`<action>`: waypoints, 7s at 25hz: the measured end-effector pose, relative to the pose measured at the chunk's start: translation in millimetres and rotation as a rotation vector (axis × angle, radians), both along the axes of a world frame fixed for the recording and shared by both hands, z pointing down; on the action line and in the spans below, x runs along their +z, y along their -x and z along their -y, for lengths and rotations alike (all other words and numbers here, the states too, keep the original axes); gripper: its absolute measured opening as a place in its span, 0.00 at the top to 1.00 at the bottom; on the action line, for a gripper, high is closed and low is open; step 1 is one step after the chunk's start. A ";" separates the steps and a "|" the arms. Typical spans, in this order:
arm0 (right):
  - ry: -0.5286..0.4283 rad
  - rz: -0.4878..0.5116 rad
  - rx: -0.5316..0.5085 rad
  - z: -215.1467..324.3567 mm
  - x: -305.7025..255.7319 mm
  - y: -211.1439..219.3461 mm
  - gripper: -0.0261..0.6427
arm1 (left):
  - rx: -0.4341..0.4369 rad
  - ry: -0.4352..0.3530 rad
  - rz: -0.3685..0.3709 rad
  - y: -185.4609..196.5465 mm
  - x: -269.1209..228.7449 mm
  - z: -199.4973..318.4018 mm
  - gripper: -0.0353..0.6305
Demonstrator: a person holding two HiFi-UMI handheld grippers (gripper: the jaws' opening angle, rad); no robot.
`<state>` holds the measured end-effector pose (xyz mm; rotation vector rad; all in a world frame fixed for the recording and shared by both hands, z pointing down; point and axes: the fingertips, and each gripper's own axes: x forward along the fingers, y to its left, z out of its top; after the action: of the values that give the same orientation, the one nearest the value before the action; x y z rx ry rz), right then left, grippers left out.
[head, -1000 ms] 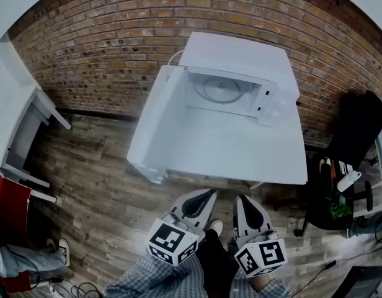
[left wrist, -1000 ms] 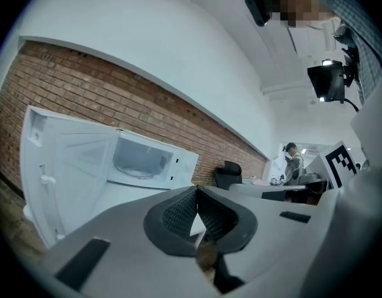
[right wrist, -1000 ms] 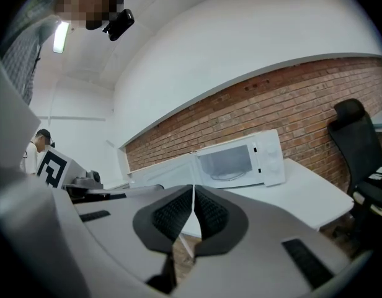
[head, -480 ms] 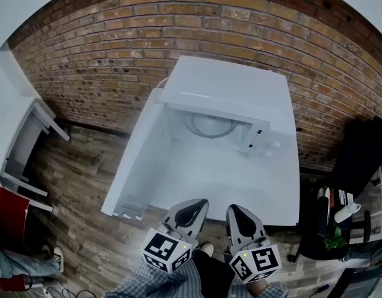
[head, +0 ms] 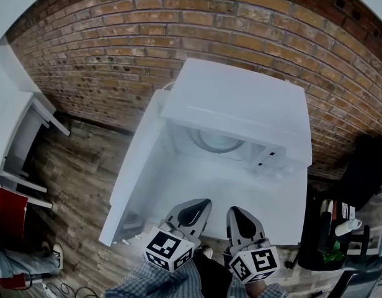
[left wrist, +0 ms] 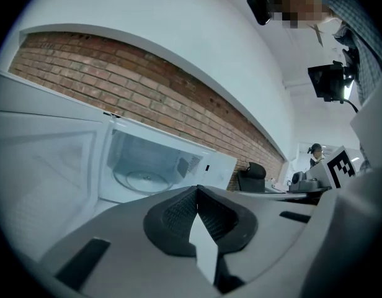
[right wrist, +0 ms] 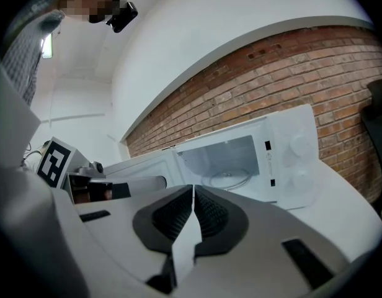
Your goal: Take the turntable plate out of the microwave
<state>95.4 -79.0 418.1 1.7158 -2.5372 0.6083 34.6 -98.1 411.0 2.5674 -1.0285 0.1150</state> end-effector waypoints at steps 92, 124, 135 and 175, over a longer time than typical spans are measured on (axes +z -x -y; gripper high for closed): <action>0.415 0.806 0.342 232.4 98.1 -41.7 0.91 | -0.360 0.686 -1.029 -2.3 102.8 245.4 0.78; 0.348 0.965 0.217 205.0 104.2 -50.3 0.70 | -0.240 0.705 -1.079 0.5 89.8 215.2 0.87; 0.276 1.043 0.259 194.5 98.9 -54.0 0.84 | -0.206 0.694 -1.079 9.7 73.6 176.1 0.86; 0.096 1.149 0.182 -84.3 21.7 -30.7 0.88 | -0.166 0.586 -1.169 39.4 14.3 -108.2 0.86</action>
<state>126.1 5.2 439.8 1.8741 -2.7842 2.2116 -4.8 10.1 425.3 1.5415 -0.5739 -0.8773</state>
